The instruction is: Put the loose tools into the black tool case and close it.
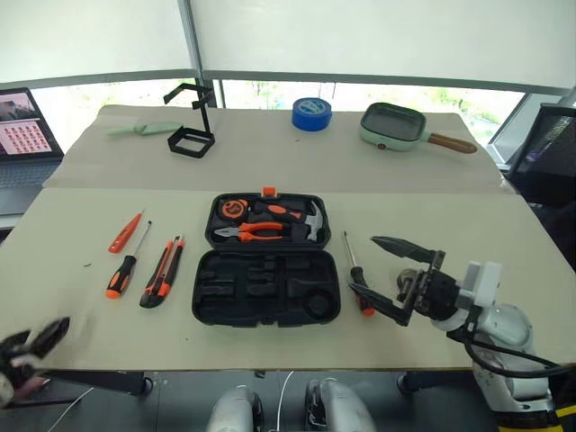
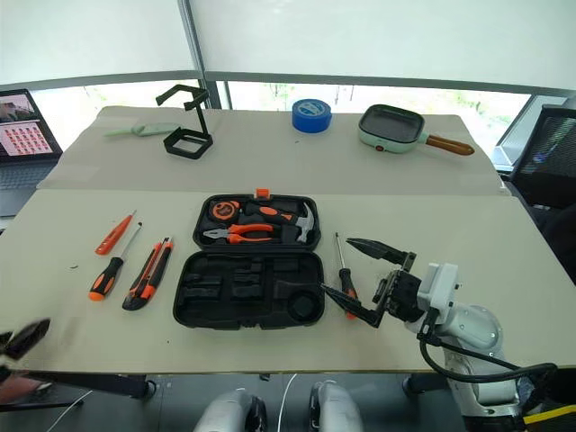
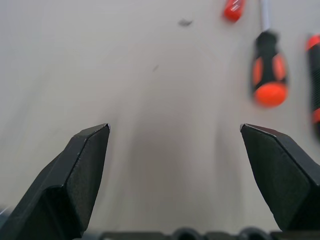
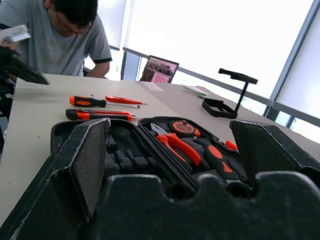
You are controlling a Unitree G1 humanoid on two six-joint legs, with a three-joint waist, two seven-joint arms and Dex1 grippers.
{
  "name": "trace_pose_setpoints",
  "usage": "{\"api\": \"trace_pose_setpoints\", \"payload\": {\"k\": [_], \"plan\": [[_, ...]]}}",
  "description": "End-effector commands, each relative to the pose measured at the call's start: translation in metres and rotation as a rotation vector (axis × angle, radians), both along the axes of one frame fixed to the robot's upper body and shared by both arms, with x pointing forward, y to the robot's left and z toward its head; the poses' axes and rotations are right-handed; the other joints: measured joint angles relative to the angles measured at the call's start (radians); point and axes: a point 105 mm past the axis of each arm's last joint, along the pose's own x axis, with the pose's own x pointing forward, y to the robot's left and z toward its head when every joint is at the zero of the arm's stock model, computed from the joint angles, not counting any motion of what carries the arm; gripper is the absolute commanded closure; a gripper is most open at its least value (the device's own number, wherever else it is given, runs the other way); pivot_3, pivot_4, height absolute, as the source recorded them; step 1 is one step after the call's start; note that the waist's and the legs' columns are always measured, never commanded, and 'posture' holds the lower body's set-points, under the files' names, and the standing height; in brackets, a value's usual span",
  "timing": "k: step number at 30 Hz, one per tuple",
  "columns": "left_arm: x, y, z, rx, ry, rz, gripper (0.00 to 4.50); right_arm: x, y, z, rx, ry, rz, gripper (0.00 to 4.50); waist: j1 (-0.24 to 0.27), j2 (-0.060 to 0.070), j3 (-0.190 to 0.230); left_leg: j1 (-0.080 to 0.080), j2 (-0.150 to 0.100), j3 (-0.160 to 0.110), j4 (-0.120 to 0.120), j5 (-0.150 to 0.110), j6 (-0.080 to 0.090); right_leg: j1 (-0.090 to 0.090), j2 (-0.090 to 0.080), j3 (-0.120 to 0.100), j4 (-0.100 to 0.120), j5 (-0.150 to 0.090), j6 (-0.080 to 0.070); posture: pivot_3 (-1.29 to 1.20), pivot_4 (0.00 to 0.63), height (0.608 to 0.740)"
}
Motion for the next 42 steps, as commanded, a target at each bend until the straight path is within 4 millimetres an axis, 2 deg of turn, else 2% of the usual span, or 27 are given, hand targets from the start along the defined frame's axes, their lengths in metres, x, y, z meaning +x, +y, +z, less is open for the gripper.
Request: {"api": "trace_pose_setpoints", "payload": {"k": [1,4,9,14,15,16,20,24,27,29,31,33,35,36,39,42], "plan": [[0.022,-0.011,0.012,-0.014,0.131,-0.034,0.0,-0.006,0.012,0.018,0.035,-0.055,0.093,0.04,-0.005,-0.001,0.0,0.001,0.0,0.0,0.0,0.001,-0.001,0.0,0.001,0.0,0.001,0.0,0.0,0.0,0.15,0.74],[0.041,-0.013,0.006,-0.01,0.231,-0.012,0.0,-0.011,0.017,0.01,0.017,-0.033,0.159,0.04,-0.009,0.001,0.0,0.003,0.0,0.0,-0.002,0.001,-0.002,0.002,0.001,0.001,0.001,0.0,0.0,0.0,0.15,0.74],[0.072,-0.023,0.0,0.012,0.27,-0.049,0.0,-0.009,0.02,0.01,0.014,-0.043,0.175,0.04,-0.018,0.0,0.0,0.003,0.0,0.002,-0.002,0.005,-0.012,0.001,0.003,0.001,0.002,0.0,-0.002,0.0,0.15,0.74],[0.091,-0.027,-0.015,0.055,0.322,-0.047,0.0,-0.01,0.024,0.01,-0.002,-0.029,0.213,0.04,-0.014,0.001,0.0,0.003,-0.001,0.003,-0.002,0.005,-0.014,0.0,0.002,0.002,0.002,0.0,-0.003,0.0,0.15,0.74],[0.093,-0.027,-0.017,0.056,0.326,-0.044,0.53,-0.01,0.025,0.01,-0.005,-0.028,0.216,0.0,-0.012,0.001,0.0,0.004,-0.001,0.003,-0.003,0.005,-0.014,0.001,0.002,0.002,0.003,0.0,-0.003,0.0,0.15,0.74],[0.094,-0.027,-0.017,0.056,0.328,-0.045,0.71,-0.01,0.024,0.011,-0.007,-0.03,0.215,0.0,-0.01,0.001,0.0,0.004,-0.001,0.003,-0.003,0.006,-0.015,0.001,0.002,0.002,0.003,0.0,-0.003,0.0,0.15,0.74],[0.094,-0.025,-0.019,0.065,0.341,-0.044,2.24,-0.005,0.022,0.016,-0.019,-0.042,0.195,0.0,-0.01,0.001,0.0,0.005,-0.001,0.002,-0.003,0.007,-0.018,0.001,0.001,0.003,0.004,0.001,-0.005,0.0,0.15,0.74],[0.098,-0.022,-0.006,0.067,0.203,-0.036,3.64,-0.003,0.016,0.014,-0.028,-0.027,0.156,0.0,-0.012,0.001,0.0,0.006,0.0,0.002,-0.004,0.008,-0.019,0.0,0.002,0.003,0.005,0.001,-0.005,0.0,0.15,0.74],[0.096,-0.018,0.006,0.072,0.101,-0.035,3.76,-0.007,0.012,0.014,-0.042,-0.011,0.162,0.0,-0.011,0.001,0.0,0.005,0.0,0.001,-0.005,0.009,-0.02,0.0,0.002,0.002,0.005,0.0,-0.007,0.0,0.15,0.74],[0.098,-0.018,0.027,0.125,-0.044,-0.08,3.76,-0.004,0.004,0.02,-0.023,-0.011,0.112,0.0,-0.013,0.001,0.0,0.005,0.0,0.001,-0.005,0.009,-0.02,0.0,0.002,0.002,0.005,0.0,-0.007,0.0,0.15,0.74],[0.099,-0.026,0.044,0.168,-0.165,-0.166,3.76,-0.002,-0.002,0.023,-0.02,-0.01,0.078,0.0,-0.01,0.0,0.0,0.004,0.0,0.001,-0.004,0.008,-0.019,-0.001,0.001,0.002,0.005,0.0,-0.007,0.0,0.15,0.74],[0.099,-0.052,0.067,0.25,-0.323,-0.348,3.76,-0.002,-0.01,0.023,-0.033,-0.007,0.043,0.0,-0.007,0.0,0.0,0.004,0.0,0.001,-0.004,0.008,-0.019,-0.001,0.001,0.001,0.004,0.0,-0.007,0.0,0.15,0.74],[0.101,-0.073,0.074,0.324,-0.374,-0.487,3.76,0.001,-0.018,0.023,-0.056,-0.011,0.005,0.0,0.004,0.0,0.0,0.002,0.0,0.0,-0.004,0.007,-0.018,0.0,0.001,0.0,0.003,0.0,-0.007,0.0,0.15,0.74],[0.104,-0.096,0.075,0.394,-0.396,-0.632,3.76,0.005,-0.025,0.024,-0.067,-0.014,-0.029,0.0,0.005,0.0,0.0,0.002,0.0,0.001,-0.004,0.007,-0.017,0.0,0.0,-0.001,0.002,0.0,-0.007,0.0,0.15,0.74],[0.113,-0.159,0.065,0.6,-0.386,-1.042,3.76,0.013,-0.042,0.024,-0.109,-0.01,-0.096,0.0,0.02,0.001,0.001,0.0,-0.002,0.001,-0.002,0.004,-0.013,0.0,0.001,-0.002,0.001,0.0,-0.007,0.0,0.15,0.74],[0.122,-0.189,0.057,0.704,-0.364,-1.242,3.76,0.014,-0.049,0.021,-0.14,-0.003,-0.11,0.0,0.023,0.001,0.0,-0.001,-0.003,0.002,-0.002,0.002,-0.008,0.0,0.002,-0.002,0.001,0.001,-0.006,0.0,0.15,0.74]]}}
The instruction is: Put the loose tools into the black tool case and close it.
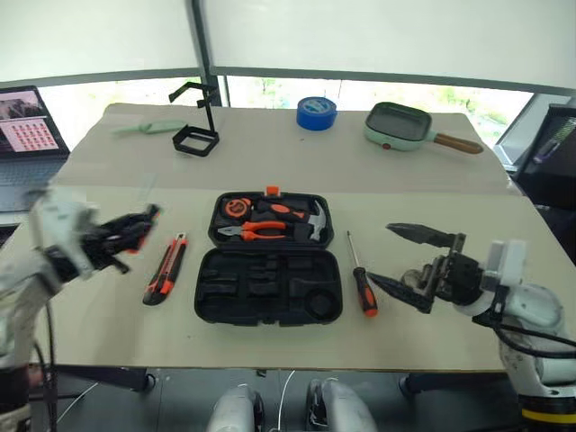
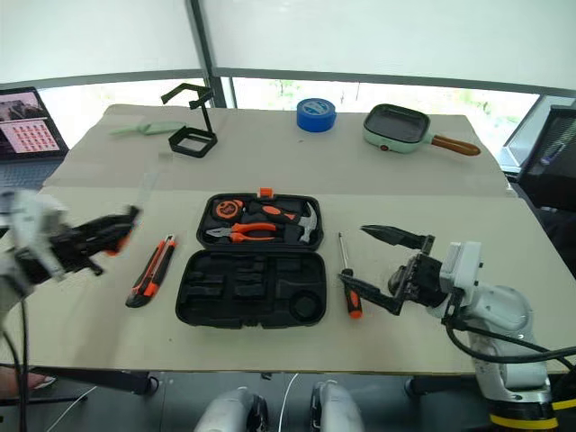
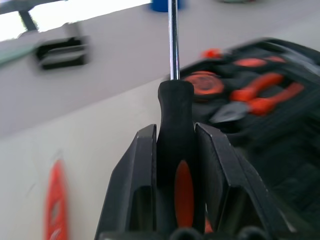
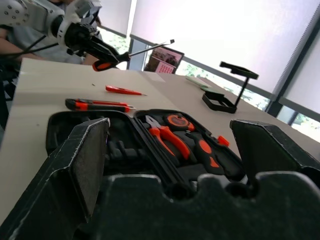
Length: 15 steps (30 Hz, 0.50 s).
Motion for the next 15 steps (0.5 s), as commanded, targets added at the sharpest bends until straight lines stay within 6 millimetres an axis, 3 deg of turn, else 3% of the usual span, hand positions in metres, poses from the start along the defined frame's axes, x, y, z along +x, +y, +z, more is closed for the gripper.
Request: {"api": "trace_pose_setpoints", "payload": {"k": [1,4,6,11,15], "plan": [[0.006,-0.033,-0.008,0.211,-0.03,-0.212,3.76,0.0,-0.009,0.006,-0.021,-0.033,-0.032,0.0,-0.004,0.0,0.0,-0.001,0.0,0.0,0.0,0.0,0.001,0.0,0.0,0.0,0.0,0.0,0.001,0.0,0.15,0.74],[0.022,-0.057,-0.012,0.266,-0.038,-0.296,3.76,-0.003,-0.008,0.005,-0.019,-0.025,-0.038,0.0,-0.013,0.0,0.0,-0.001,0.0,0.0,0.0,0.007,0.007,0.0,0.003,0.001,0.0,0.0,0.001,0.0,0.15,0.74],[0.033,-0.07,-0.007,0.198,-0.028,-0.313,3.76,-0.006,-0.005,0.004,-0.02,-0.025,-0.036,0.0,-0.021,0.0,0.0,-0.002,0.0,0.0,0.0,0.008,0.005,-0.001,0.005,0.001,-0.001,0.0,0.001,0.0,0.15,0.74],[0.04,-0.08,-0.007,0.049,0.055,-0.362,3.76,-0.009,-0.005,0.002,-0.016,-0.034,-0.067,0.0,-0.037,0.0,0.0,-0.004,0.001,0.0,0.004,0.008,0.007,-0.001,0.006,0.001,0.0,0.0,0.002,0.0,0.15,0.74],[0.046,-0.079,-0.017,0.106,0.089,-0.374,3.76,-0.012,-0.004,-0.002,-0.007,-0.038,-0.088,0.0,-0.036,0.0,0.0,-0.004,0.0,0.0,0.005,0.007,0.009,-0.001,0.005,0.0,0.0,-0.001,0.003,0.0,0.15,0.74]]}}
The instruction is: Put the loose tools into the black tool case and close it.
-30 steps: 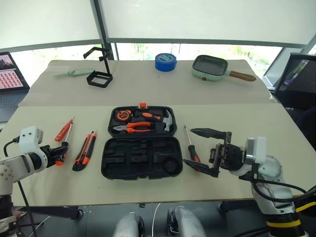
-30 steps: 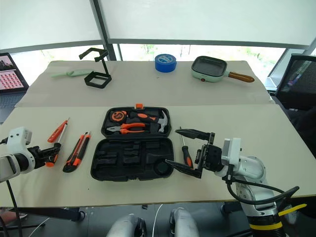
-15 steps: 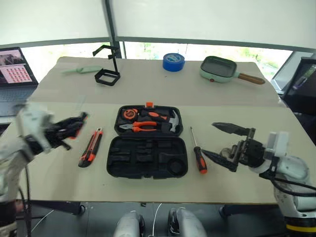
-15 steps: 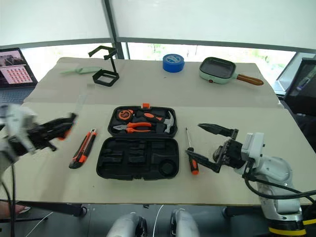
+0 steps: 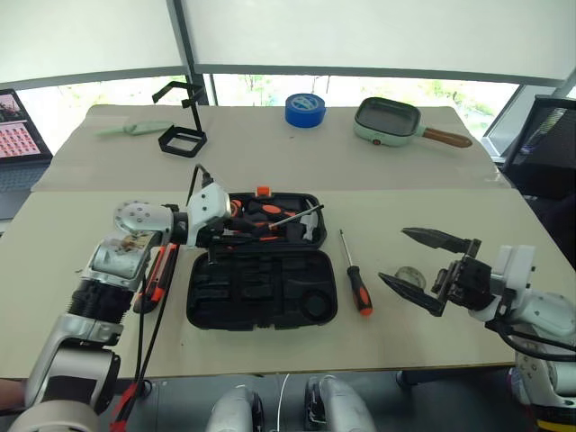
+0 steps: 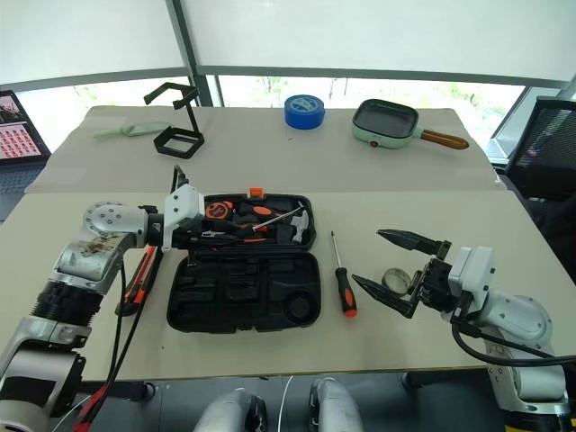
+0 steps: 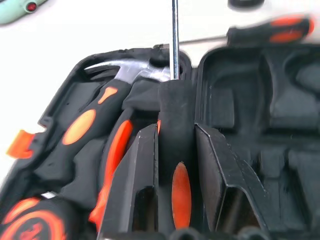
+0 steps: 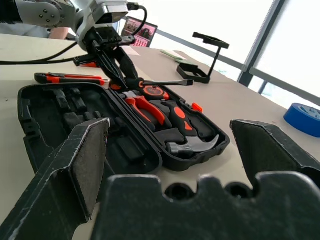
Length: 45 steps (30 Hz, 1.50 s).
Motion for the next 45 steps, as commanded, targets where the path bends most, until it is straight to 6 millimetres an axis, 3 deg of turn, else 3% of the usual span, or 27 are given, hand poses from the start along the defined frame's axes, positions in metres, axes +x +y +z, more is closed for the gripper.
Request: {"api": "trace_pose_setpoints", "payload": {"k": [1,10,14,20,24,35,40,45], "plan": [[0.006,-0.001,0.009,0.029,-0.029,-0.022,3.76,-0.006,0.001,0.01,0.007,-0.077,-0.021,0.0,0.003,0.0,0.0,0.0,0.0,0.0,0.0,0.0,0.0,0.0,0.0,0.0,0.0,0.0,0.0,0.0,0.15,0.74],[0.007,-0.007,-0.015,0.229,-0.053,-0.055,3.76,-0.013,-0.001,0.002,0.011,-0.065,-0.043,0.0,0.004,0.0,0.0,-0.002,-0.002,-0.002,0.004,0.0,0.005,0.001,-0.003,0.0,0.002,0.002,0.003,0.0,0.15,0.74],[0.004,0.005,-0.03,0.405,0.005,-0.016,3.76,-0.014,-0.002,-0.001,0.005,-0.055,-0.037,0.0,0.003,0.0,0.0,-0.003,-0.001,-0.002,0.01,-0.004,0.012,0.001,-0.003,-0.001,0.004,0.003,0.005,0.0,0.15,0.74],[-0.007,0.004,-0.035,0.473,0.026,-0.051,3.76,-0.012,-0.005,0.0,-0.012,-0.055,-0.03,0.0,0.001,0.003,-0.002,-0.002,-0.001,-0.003,0.01,-0.005,0.013,0.002,-0.002,0.001,0.004,0.003,0.005,0.0,0.15,0.74],[-0.011,0.014,-0.044,0.55,0.049,-0.033,3.76,-0.009,-0.004,0.002,-0.015,-0.06,-0.025,0.0,0.0,0.003,-0.002,-0.002,-0.001,-0.003,0.01,-0.005,0.013,0.001,-0.001,0.001,0.004,0.003,0.005,0.0,0.15,0.74],[-0.016,0.017,-0.05,0.562,0.079,0.013,3.76,-0.01,-0.002,0.004,-0.016,-0.063,-0.028,0.0,0.0,0.004,-0.002,-0.002,-0.001,-0.002,0.01,-0.006,0.014,0.001,-0.002,0.002,0.003,0.003,0.005,0.0,0.15,0.74],[-0.004,0.005,-0.044,0.488,0.028,0.056,3.76,-0.011,0.0,0.004,-0.013,-0.062,-0.029,0.0,0.007,0.006,-0.003,-0.003,-0.001,-0.002,0.011,-0.006,0.014,0.001,-0.003,0.001,0.004,0.003,0.005,0.0,0.15,0.74],[-0.013,-0.015,-0.035,0.385,0.048,-0.019,3.76,-0.012,0.002,0.005,-0.009,-0.052,-0.024,0.0,0.021,0.007,-0.004,-0.003,-0.003,-0.003,0.012,-0.006,0.017,0.002,-0.004,0.001,0.003,0.004,0.007,0.0,0.15,0.74]]}}
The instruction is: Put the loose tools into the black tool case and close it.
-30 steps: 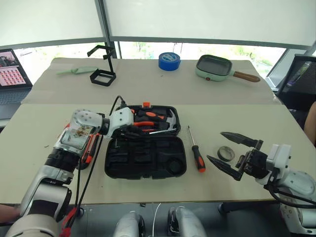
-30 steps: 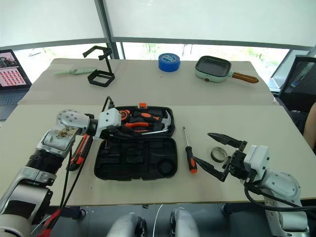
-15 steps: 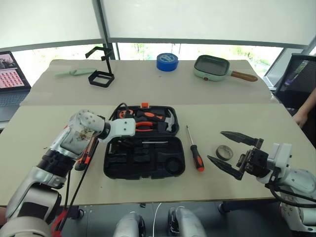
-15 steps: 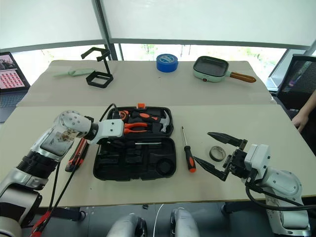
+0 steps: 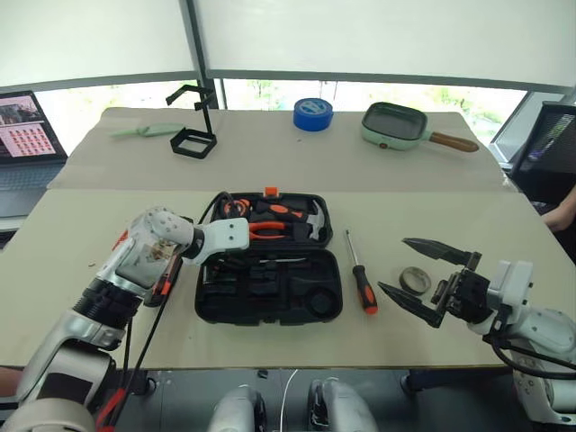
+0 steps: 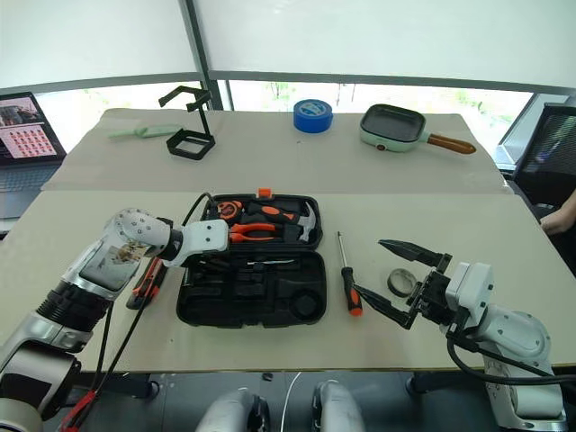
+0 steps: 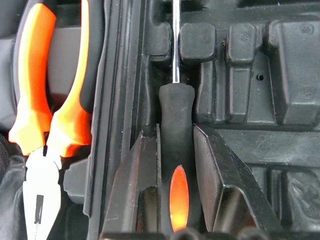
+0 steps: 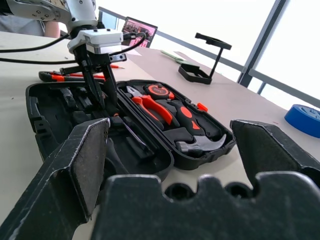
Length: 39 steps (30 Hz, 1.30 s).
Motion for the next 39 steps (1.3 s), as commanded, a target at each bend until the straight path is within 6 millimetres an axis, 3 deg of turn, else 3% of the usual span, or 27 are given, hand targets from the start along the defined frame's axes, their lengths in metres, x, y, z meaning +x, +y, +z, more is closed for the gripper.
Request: {"api": "trace_pose_setpoints", "payload": {"k": [1,5,8,11,14,18,19,27,32,35,39], "plan": [[-0.007,-0.013,0.004,-0.082,0.027,-0.034,3.37,-0.003,0.001,0.01,-0.011,-0.035,0.0,0.0,0.003,0.0,0.0,-0.001,0.0,0.0,0.0,0.0,0.001,0.0,0.0,0.0,0.0,0.0,0.0,0.0,0.15,0.74],[0.003,-0.015,0.02,-0.198,-0.088,0.005,2.08,-0.005,0.002,0.009,-0.006,-0.019,0.003,0.0,0.013,0.0,0.0,-0.002,0.0,0.0,0.001,-0.001,0.001,0.0,0.0,0.0,-0.002,0.0,0.001,0.0,0.15,0.74],[0.004,-0.011,0.036,-0.358,-0.145,0.022,2.08,-0.006,0.003,0.007,0.0,0.0,0.005,0.0,0.012,-0.001,0.001,-0.005,-0.001,-0.001,0.004,-0.001,0.001,-0.001,-0.001,-0.001,-0.002,0.001,0.002,0.0,0.15,0.74],[-0.001,-0.006,0.038,-0.439,-0.127,0.033,2.08,-0.007,0.004,0.005,0.004,0.012,0.004,0.0,0.006,-0.001,0.001,-0.005,0.0,-0.001,0.005,-0.001,0.001,-0.001,-0.001,0.0,-0.002,0.001,0.003,0.0,0.15,0.74],[-0.004,-0.001,0.032,-0.449,-0.139,0.031,2.88,-0.007,0.004,0.004,0.006,0.021,0.005,0.0,-0.002,-0.001,0.001,-0.004,0.0,-0.001,0.004,-0.001,0.001,-0.001,-0.001,0.0,-0.002,0.001,0.003,0.0,0.15,0.74],[-0.001,-0.006,0.024,-0.49,-0.139,0.056,4.37,-0.006,0.005,0.003,0.008,0.026,0.006,0.0,-0.004,-0.001,0.001,-0.004,0.0,-0.001,0.004,0.0,0.0,-0.001,-0.001,0.0,-0.002,0.001,0.003,0.0,0.15,0.74],[0.001,-0.008,0.021,-0.487,-0.135,0.062,4.49,-0.005,0.005,0.003,0.008,0.027,0.006,0.0,-0.003,-0.001,0.001,-0.004,0.0,-0.001,0.004,-0.001,0.001,-0.001,-0.001,0.0,-0.002,0.001,0.003,0.0,0.15,0.74],[-0.001,-0.022,-0.011,-0.399,-0.077,0.034,4.49,-0.005,0.003,0.003,0.009,0.034,0.005,0.0,-0.005,-0.001,0.001,-0.004,0.0,-0.001,0.004,-0.001,0.001,0.0,0.0,0.0,-0.002,0.001,0.003,0.0,0.15,0.74],[0.008,-0.019,-0.023,-0.379,-0.07,0.108,4.49,-0.006,0.0,-0.001,0.01,0.05,-0.022,0.0,-0.001,-0.001,0.001,-0.003,0.0,-0.001,0.004,-0.003,0.004,0.0,-0.001,-0.001,-0.002,0.001,0.003,0.0,0.15,0.74],[0.013,-0.019,-0.004,-0.5,-0.11,0.129,4.49,-0.009,-0.005,-0.003,0.006,0.066,-0.065,0.0,0.0,-0.001,0.0,-0.002,0.0,-0.001,0.004,-0.003,0.005,0.001,-0.001,0.0,-0.002,0.002,0.003,0.0,0.15,0.74],[-0.011,-0.014,0.049,-0.749,-0.175,-0.024,3.35,-0.024,-0.026,-0.014,0.002,0.128,-0.222,0.0,-0.002,-0.001,0.001,-0.004,0.001,-0.001,0.004,-0.003,0.004,-0.001,-0.002,0.0,-0.002,0.002,0.003,0.0,0.15,0.74]]}}
